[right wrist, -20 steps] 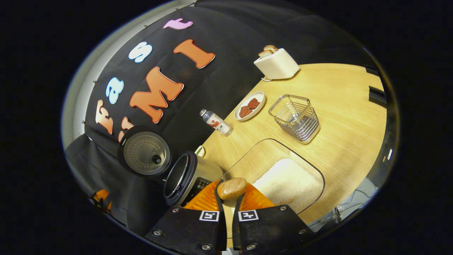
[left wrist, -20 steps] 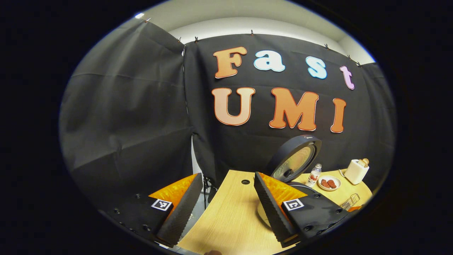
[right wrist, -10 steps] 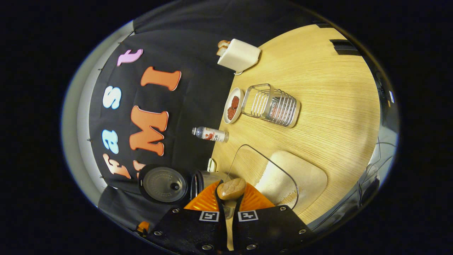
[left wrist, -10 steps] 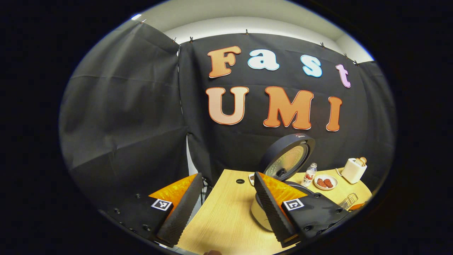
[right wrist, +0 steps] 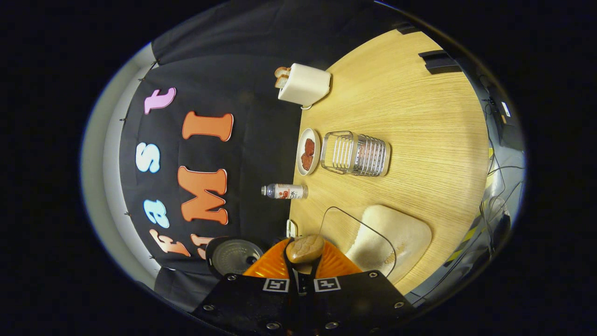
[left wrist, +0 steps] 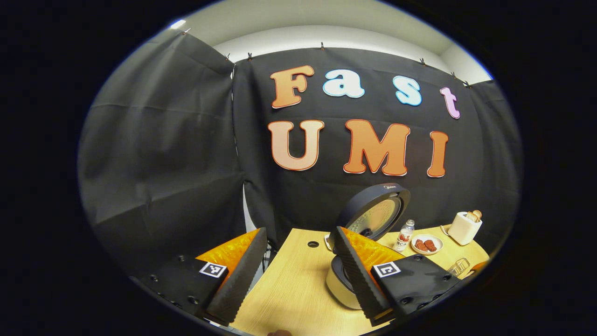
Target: Close the left gripper, press the button to open the rice cooker; take a wooden spoon from the chopstick holder with the right hand, scoop a spoonful of rice and pour it into the rice cooker, then put the wooden spoon back into the chopstick holder.
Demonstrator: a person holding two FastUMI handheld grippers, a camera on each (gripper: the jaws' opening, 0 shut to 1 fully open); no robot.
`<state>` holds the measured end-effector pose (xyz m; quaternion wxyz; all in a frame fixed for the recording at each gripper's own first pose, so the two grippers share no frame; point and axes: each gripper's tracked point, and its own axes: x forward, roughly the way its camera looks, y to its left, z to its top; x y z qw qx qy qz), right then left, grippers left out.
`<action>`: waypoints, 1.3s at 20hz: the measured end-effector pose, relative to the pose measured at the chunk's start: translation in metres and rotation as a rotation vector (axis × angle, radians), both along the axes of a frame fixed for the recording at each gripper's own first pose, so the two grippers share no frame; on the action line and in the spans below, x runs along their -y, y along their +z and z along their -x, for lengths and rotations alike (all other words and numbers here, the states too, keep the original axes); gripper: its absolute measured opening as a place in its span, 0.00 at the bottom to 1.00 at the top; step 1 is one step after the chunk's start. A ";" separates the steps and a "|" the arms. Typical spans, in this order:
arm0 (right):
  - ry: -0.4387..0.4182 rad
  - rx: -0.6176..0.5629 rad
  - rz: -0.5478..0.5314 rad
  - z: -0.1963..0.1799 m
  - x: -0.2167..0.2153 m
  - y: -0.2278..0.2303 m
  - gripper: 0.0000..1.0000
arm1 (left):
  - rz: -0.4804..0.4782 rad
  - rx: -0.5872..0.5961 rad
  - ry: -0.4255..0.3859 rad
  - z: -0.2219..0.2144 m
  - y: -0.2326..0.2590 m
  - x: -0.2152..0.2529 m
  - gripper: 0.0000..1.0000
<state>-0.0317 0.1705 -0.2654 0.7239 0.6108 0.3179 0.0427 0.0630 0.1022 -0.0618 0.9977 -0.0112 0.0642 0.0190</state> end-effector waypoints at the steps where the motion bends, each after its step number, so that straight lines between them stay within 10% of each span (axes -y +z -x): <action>1: -0.006 -0.001 -0.006 -0.002 0.001 0.006 0.05 | -0.001 0.001 -0.001 -0.001 0.001 0.001 0.96; 12: 0.005 0.093 -0.065 -0.047 -0.016 0.110 0.05 | 0.024 -0.021 -0.002 -0.002 -0.013 0.003 0.98; 26: 0.167 0.303 0.027 -0.148 -0.135 0.194 0.05 | 0.026 -0.073 0.026 0.011 -0.031 -0.024 0.99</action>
